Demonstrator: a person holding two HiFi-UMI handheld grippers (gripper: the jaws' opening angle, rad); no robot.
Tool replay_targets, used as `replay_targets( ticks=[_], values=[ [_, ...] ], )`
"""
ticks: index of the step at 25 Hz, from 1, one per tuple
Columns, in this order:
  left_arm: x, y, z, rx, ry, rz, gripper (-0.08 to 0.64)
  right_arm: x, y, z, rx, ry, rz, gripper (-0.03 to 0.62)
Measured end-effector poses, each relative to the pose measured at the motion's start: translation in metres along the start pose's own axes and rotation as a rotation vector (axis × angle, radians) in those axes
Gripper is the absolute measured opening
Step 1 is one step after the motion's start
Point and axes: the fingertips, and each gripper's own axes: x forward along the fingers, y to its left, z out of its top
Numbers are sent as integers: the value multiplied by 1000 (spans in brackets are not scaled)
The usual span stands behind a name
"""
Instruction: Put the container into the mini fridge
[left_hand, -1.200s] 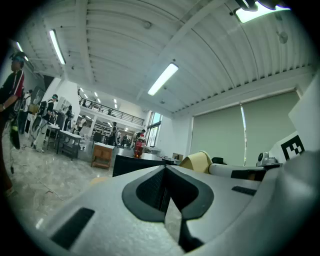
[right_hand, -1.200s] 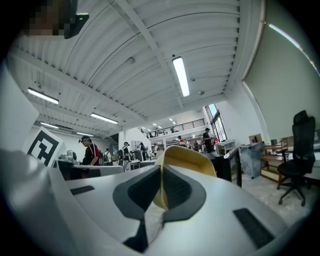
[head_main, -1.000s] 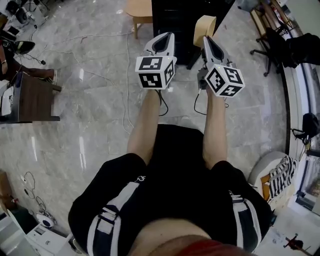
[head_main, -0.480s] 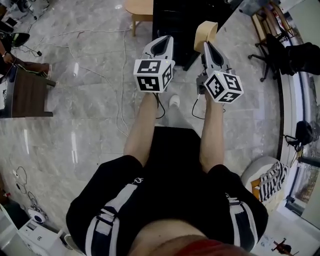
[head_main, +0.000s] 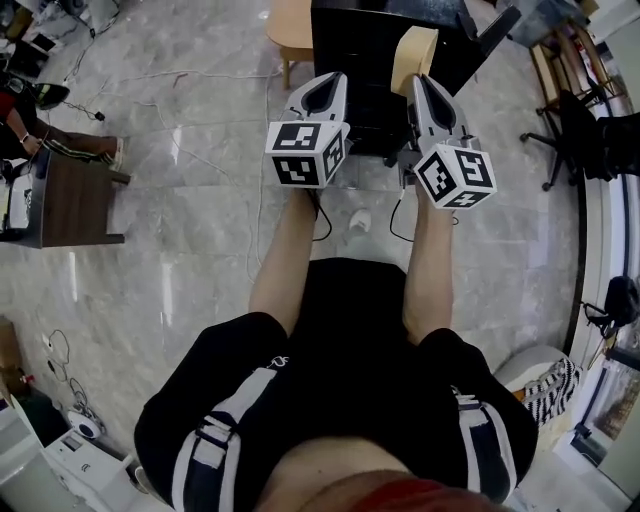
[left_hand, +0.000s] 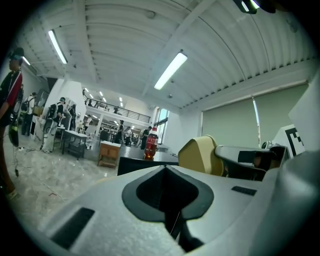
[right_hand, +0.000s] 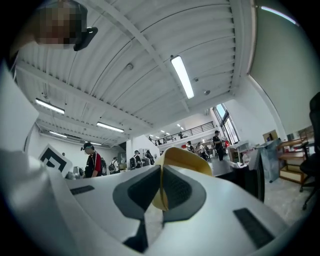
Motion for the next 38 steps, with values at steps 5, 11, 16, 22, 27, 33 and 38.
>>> replay_targets(
  ticks=[5, 11, 16, 22, 27, 33, 38],
  values=[
    [79, -11, 34, 2, -52, -21, 8, 45, -54, 36, -28, -39, 37, 20],
    [143, -13, 43, 9, -80, -12, 8, 72, -103, 44, -24, -67, 96, 20],
    [163, -4, 46, 18, -73, -3, 8, 81, -106, 46, -51, -60, 200, 20],
    [174, 23, 37, 13, -41, 57, 8, 61, -67, 21, -341, 169, 556, 20],
    [175, 42, 26, 12, -17, 107, 8, 34, -43, -22, -537, 355, 793, 20],
    [180, 47, 17, 19, 0, 130, 8, 31, -48, -70, -625, 577, 840, 20],
    [181, 51, 12, 20, 0, 136, 8, 50, -64, -107, -735, 680, 808, 20]
  ],
)
